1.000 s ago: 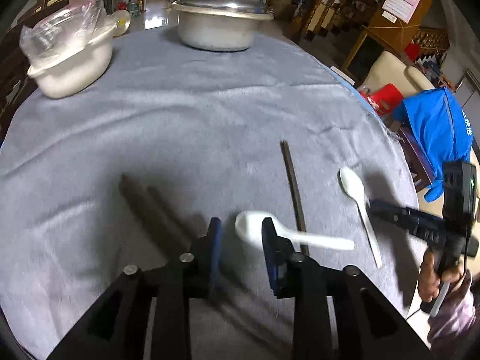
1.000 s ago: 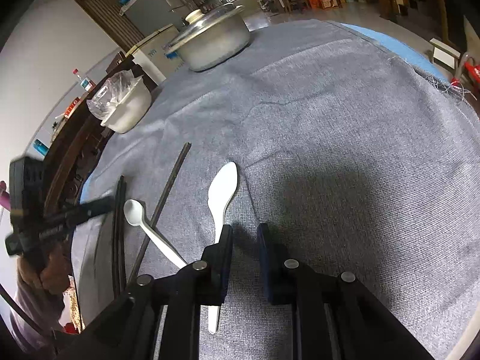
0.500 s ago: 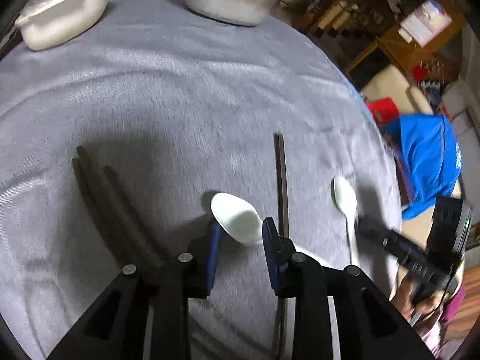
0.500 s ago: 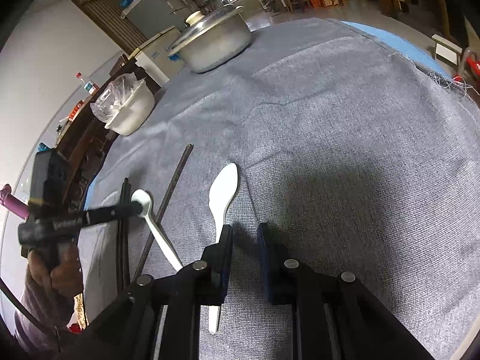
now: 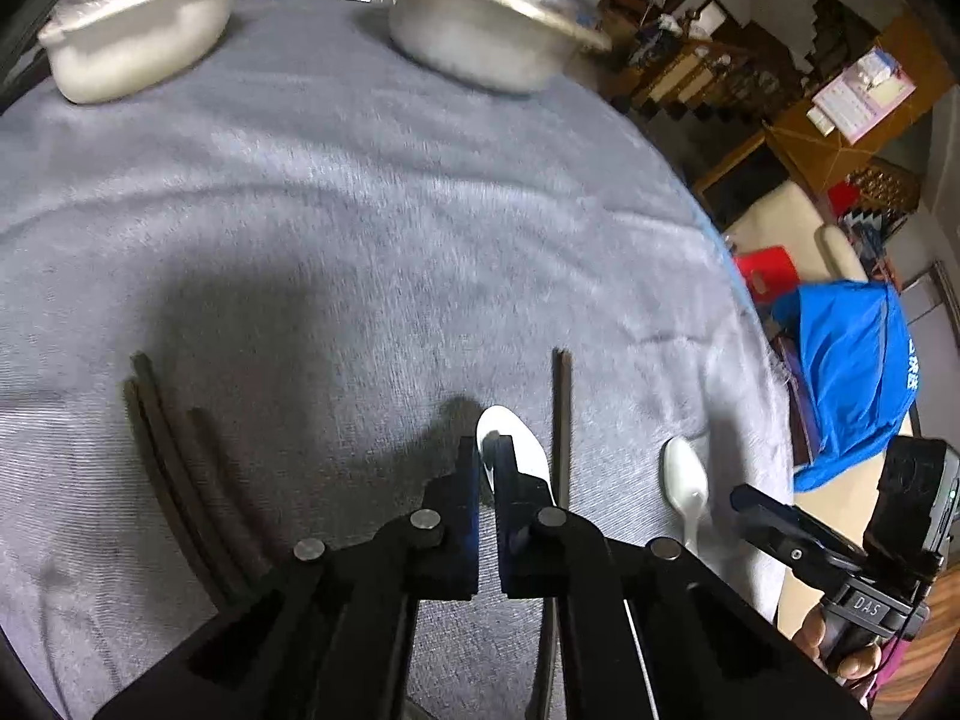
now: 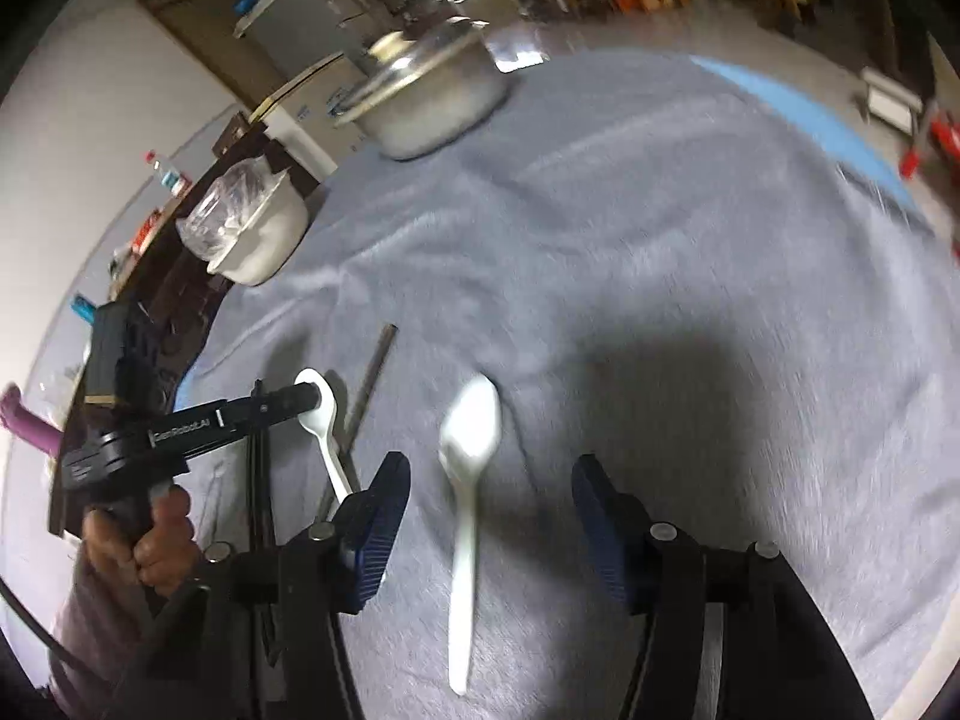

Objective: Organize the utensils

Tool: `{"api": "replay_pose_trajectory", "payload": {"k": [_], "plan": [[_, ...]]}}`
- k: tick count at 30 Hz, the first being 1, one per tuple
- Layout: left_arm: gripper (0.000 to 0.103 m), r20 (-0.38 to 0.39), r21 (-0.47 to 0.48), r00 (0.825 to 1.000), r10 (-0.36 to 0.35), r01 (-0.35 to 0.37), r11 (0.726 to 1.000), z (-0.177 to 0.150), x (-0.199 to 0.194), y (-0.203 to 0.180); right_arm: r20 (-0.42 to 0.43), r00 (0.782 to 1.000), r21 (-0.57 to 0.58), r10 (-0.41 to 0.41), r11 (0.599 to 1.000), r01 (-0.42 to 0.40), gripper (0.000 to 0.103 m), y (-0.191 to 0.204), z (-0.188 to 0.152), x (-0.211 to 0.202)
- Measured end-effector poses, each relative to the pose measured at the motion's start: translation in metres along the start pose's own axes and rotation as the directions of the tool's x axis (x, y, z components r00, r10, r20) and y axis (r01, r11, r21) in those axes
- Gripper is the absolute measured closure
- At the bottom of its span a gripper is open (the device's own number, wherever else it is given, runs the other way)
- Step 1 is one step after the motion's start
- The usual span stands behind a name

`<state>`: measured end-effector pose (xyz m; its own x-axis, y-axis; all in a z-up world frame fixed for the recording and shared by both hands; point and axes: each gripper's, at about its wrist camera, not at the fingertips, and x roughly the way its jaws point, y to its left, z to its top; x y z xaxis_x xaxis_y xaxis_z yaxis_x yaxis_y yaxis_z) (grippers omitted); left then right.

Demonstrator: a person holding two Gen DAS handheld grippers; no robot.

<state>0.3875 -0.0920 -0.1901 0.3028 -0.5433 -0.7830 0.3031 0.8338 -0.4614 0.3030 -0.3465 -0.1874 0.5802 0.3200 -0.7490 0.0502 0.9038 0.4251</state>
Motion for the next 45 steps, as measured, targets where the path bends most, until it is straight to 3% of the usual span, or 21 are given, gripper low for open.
{"api": "replay_pose_trajectory", "payload": {"k": [7,10,12,15,17,20,24,27,31,37,41,45], "plan": [[0.101,0.113,0.052,0.993,0.021,-0.027,0.998,0.003,-0.050,-0.004,-0.111,0.979,-0.124,-0.169,0.980,0.155,0.042,0.034,0.019,0.033],[0.101,0.154,0.090,0.987,0.039,-0.054,0.995,-0.004,-0.075,-0.005,-0.138,0.955,-0.178,-0.264,0.955,0.238,0.050,0.043,0.015,0.047],[0.101,0.178,0.101,0.983,0.049,-0.067,0.993,-0.009,-0.085,-0.005,-0.104,0.938,-0.219,-0.331,0.927,0.303,0.071,0.048,0.010,0.049],[0.101,0.212,0.092,0.975,0.062,-0.083,0.992,-0.017,-0.099,-0.001,-0.076,0.932,-0.236,-0.354,0.915,0.328,0.071,0.048,0.006,0.047],[0.101,0.241,0.075,0.967,0.084,-0.105,0.992,-0.024,-0.112,0.005,-0.063,0.935,-0.222,-0.348,0.919,0.327,0.071,0.046,0.002,0.042],[0.101,0.284,0.038,0.950,0.128,-0.144,0.989,-0.035,-0.131,0.015,-0.017,0.957,-0.169,-0.291,0.944,0.284,0.071,0.039,-0.006,0.022],[0.101,0.372,-0.044,0.906,0.205,-0.203,0.978,-0.056,-0.166,0.033,0.107,0.973,-0.085,-0.204,0.973,0.213,0.071,0.031,-0.022,-0.019],[0.101,0.429,-0.097,0.865,0.259,-0.241,0.966,-0.076,-0.189,0.041,0.206,0.967,-0.012,-0.149,0.988,0.155,0.071,0.023,-0.038,-0.050],[0.101,0.495,-0.137,0.815,0.301,-0.269,0.953,-0.108,-0.216,0.040,0.340,0.937,0.060,-0.080,0.996,0.063,0.071,0.020,-0.061,-0.089],[0.101,0.542,-0.163,0.775,0.326,-0.283,0.945,-0.142,-0.237,0.030,0.505,0.863,0.069,-0.008,0.997,-0.031,0.071,0.037,-0.085,-0.132],[0.101,0.545,-0.178,0.782,0.302,-0.245,0.953,-0.161,-0.246,0.027,0.577,0.817,0.038,0.010,0.998,-0.040,0.071,0.058,-0.099,-0.152],[0.101,0.560,-0.151,0.777,0.288,-0.246,0.957,-0.176,-0.258,0.014,0.600,0.799,0.018,0.044,0.997,-0.068,0.071,0.073,-0.112,-0.161]]}}
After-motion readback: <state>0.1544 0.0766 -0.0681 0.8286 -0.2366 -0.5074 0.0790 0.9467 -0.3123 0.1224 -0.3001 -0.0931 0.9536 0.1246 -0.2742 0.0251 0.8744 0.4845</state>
